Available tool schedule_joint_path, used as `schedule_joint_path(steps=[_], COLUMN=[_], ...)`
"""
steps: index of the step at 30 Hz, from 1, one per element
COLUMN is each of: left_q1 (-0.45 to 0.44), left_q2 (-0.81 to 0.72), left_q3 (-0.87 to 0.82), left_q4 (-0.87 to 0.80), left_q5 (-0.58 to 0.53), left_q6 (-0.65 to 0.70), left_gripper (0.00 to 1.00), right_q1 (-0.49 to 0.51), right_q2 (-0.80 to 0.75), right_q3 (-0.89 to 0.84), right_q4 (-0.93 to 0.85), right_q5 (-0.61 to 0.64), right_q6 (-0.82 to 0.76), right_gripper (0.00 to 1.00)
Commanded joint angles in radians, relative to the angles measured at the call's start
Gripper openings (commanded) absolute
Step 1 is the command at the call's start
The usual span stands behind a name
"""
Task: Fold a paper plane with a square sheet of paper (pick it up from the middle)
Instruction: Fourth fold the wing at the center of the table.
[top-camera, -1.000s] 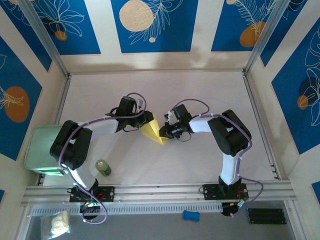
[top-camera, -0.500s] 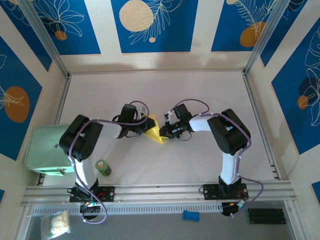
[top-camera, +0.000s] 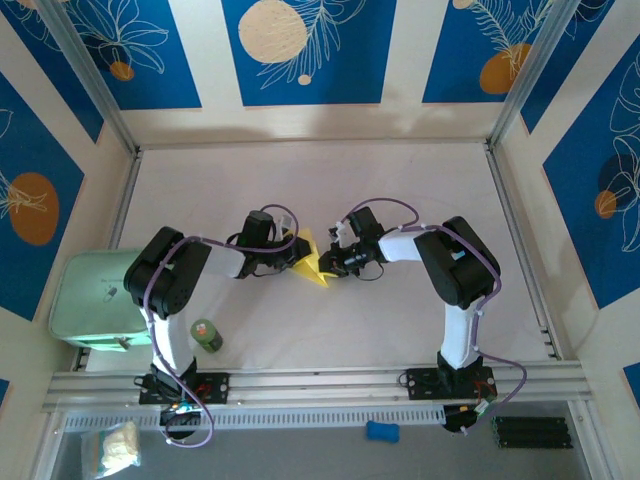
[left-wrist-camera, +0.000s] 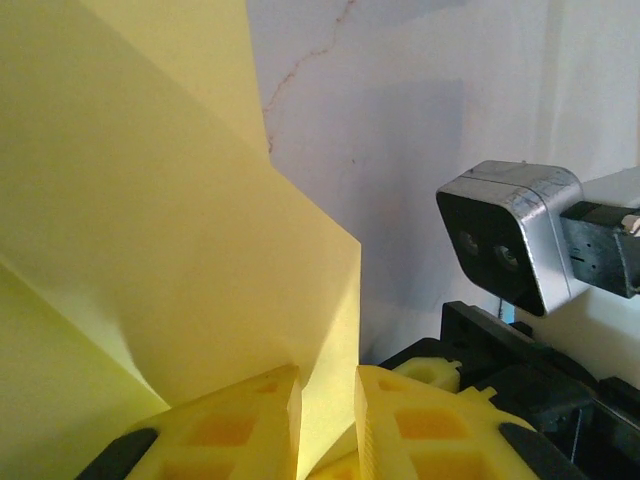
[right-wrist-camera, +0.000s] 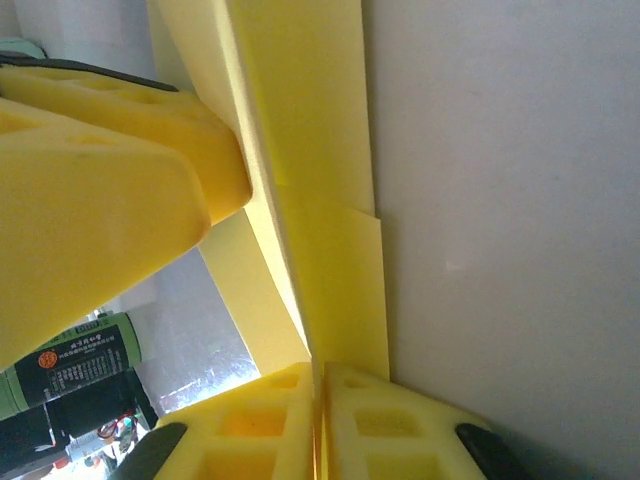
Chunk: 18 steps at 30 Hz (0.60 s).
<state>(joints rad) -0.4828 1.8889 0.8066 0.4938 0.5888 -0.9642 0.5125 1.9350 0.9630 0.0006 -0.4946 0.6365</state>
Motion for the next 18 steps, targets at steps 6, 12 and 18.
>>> schedule_joint_path(steps=[6, 12, 18], left_q1=[-0.002, 0.000, 0.000], left_q2=[-0.019, -0.043, -0.024], left_q3=[0.003, -0.007, 0.003], left_q4=[0.020, 0.004, -0.018], left_q5=[0.017, 0.005, -0.001], left_q6=[0.002, 0.023, 0.032], left_gripper=[0.24, 0.24, 0.23], right_q1=[0.002, 0.001, 0.001], right_q2=[0.065, 0.071, 0.076], right_q3=[0.013, 0.011, 0.009], right_q4=[-0.081, -0.084, -0.079], right_q5=[0.068, 0.069, 0.068], right_q6=[-0.021, -0.021, -0.019], right_gripper=[0.08, 0.08, 0.08])
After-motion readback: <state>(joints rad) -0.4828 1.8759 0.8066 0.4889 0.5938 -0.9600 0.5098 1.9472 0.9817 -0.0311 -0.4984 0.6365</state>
